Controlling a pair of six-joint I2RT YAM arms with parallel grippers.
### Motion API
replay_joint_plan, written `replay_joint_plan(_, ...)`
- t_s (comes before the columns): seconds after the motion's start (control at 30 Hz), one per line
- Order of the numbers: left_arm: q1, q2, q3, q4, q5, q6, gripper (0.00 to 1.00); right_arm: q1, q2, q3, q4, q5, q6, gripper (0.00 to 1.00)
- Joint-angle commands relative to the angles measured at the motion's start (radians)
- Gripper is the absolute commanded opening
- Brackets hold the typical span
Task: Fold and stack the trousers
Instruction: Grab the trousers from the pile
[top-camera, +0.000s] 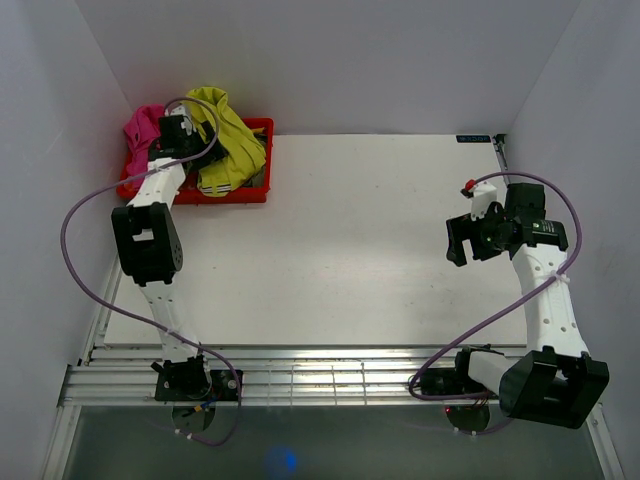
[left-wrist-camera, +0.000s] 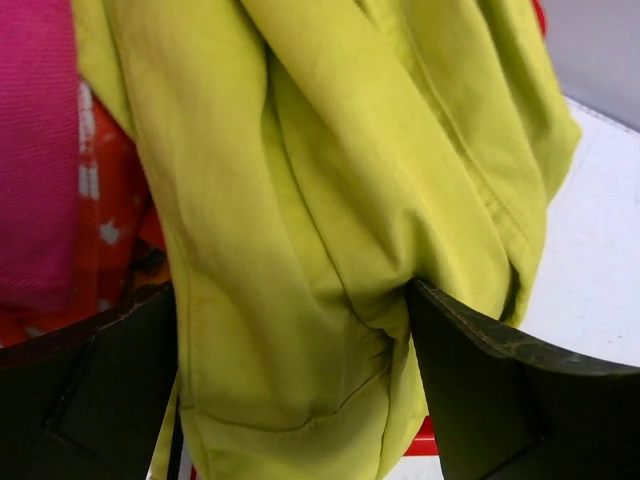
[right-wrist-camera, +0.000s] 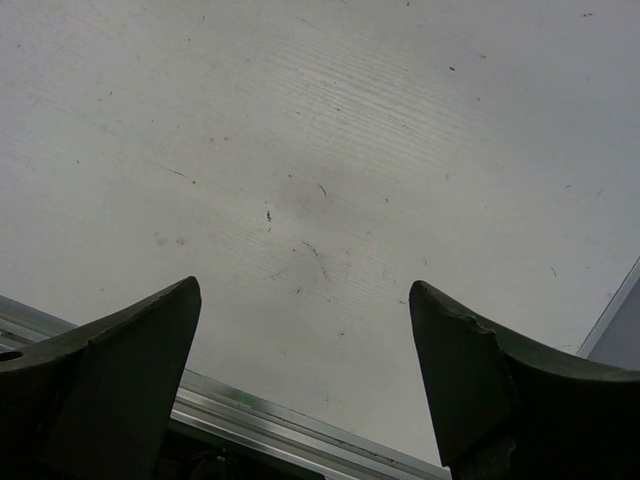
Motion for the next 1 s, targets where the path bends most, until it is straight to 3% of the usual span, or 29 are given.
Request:
replay_joint_plan(0.0,-0.018,0.01,0.051,0.089,0.063,-0.051,0.98,-0.006,0.012,0.041,0.009,0.022,-0.014,0.9)
replay_joint_plan(0.2,-0.026,0.052,0.065,0.164,0.148,-0.077,0.98,-0.009,0.03,0.045,0.009,0.022,-0.014,0.9)
replay_joint_plan(0.3,-0.038,0.065,0.079,0.177,0.172,-0.06,0.9,-0.009,0.035,0.045,0.009,0.022,-0.014,0.9)
replay_joint_plan(0.4,-0.038,0.07,0.107,0.18,0.22,-0.054,0.67,-0.009,0.035,0.049,0.01,0.024,-0.014,0.9)
replay_joint_plan(0.43,-0.038,0.07,0.125,0.18,0.232,-0.052,0.47,-0.009,0.035,0.052,0.01,0.022,-0.014,0.9)
replay_joint_plan(0.47,-0.038,0.059,0.133,0.183,0.247,-0.048,0.35,-0.009,0.035,0.054,0.01,0.021,-0.014,0.9)
replay_joint_plan(0.57,-0.038,0.007,0.143,0.207,0.294,-0.034,0.05,-0.009,0.03,0.058,0.007,0.01,-0.011,0.9)
replay_joint_plan(0.6,-0.038,-0.013,0.142,0.217,0.312,-0.029,0.0,-0.009,0.027,0.06,0.007,0.004,-0.011,0.9)
replay_joint_plan(0.97,-0.038,-0.258,0.169,0.354,0.482,-0.077,0.0,-0.009,-0.008,0.052,0.022,-0.037,-0.005,0.9)
